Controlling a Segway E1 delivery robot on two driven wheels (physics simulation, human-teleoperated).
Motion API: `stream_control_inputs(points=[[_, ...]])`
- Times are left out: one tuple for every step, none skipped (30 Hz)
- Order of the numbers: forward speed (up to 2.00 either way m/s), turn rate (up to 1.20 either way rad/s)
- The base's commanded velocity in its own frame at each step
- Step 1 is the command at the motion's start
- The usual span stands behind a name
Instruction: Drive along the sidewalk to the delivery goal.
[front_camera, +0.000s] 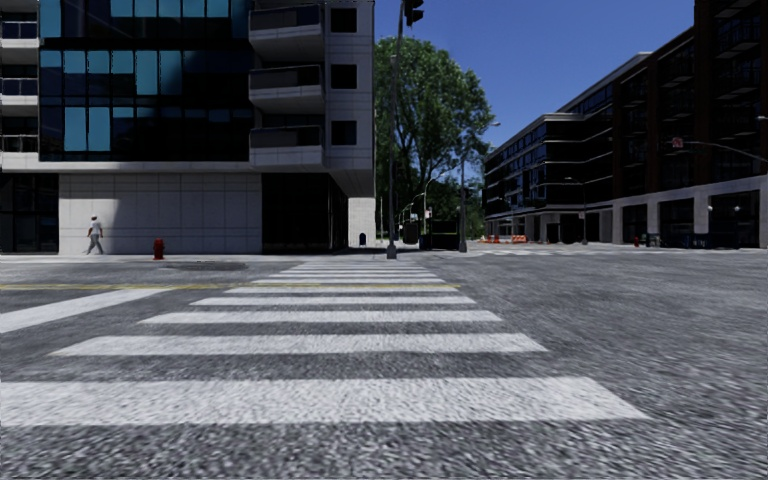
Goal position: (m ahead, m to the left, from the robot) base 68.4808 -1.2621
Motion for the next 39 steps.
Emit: stream_control_inputs(points=[[1.35,0.00],[1.35,0.00],[1.35,0.00],[1.35,0.00],[1.35,0.00],[1.44,0.00],[2.00,0.00],[2.00,0.00],[2.00,0.00],[2.00,0.00],[2.00,0.00],[2.00,0.00],[2.00,0.00],[2.00,0.00],[2.00,0.00],[2.00,0.00],[2.00,0.00],[2.00,0.00],[2.00,0.00],[2.00,0.04],[2.00,0.08],[2.00,0.15],[2.00,0.23],[2.00,0.25],[2.00,0.25],[2.00,0.26],[2.00,0.26],[2.00,0.26],[2.00,0.26],[2.00,0.26],[2.00,0.26],[2.00,0.26],[2.00,0.26],[2.00,0.26],[2.00,0.25],[2.00,0.14],[2.00,0.00],[2.00,0.00],[2.00,0.00]])
